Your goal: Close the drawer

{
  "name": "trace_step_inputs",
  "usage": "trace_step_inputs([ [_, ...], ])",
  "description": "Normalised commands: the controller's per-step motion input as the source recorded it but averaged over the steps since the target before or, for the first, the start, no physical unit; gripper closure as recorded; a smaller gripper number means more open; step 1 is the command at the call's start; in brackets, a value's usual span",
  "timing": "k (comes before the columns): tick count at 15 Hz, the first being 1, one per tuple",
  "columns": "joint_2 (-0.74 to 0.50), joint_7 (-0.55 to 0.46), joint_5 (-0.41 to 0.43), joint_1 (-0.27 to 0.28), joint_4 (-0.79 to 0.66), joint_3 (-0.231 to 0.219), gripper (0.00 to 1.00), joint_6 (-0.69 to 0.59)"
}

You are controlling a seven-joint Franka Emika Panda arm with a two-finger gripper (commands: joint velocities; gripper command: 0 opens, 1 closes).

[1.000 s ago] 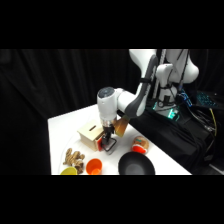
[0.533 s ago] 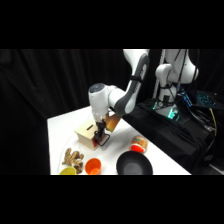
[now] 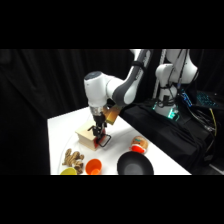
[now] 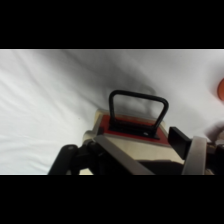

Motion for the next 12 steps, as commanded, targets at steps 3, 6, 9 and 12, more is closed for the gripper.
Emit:
trace_step_inputs([
  [3,-0.51,-0.51,0.161,-0.131,-0.08,0.127,0.00,-0.39],
  [6,-0.39,-0.46,0.185,-0.119,-0.03,0.137,0.00,-0.34],
  [9,-0.33,-0.41,0.212,-0.088,-0.04,0.147,0.00,-0.24],
  [12,-0.32,-0.23,0.167,-0.046,-0.05,0.141,0.00,-0.26],
])
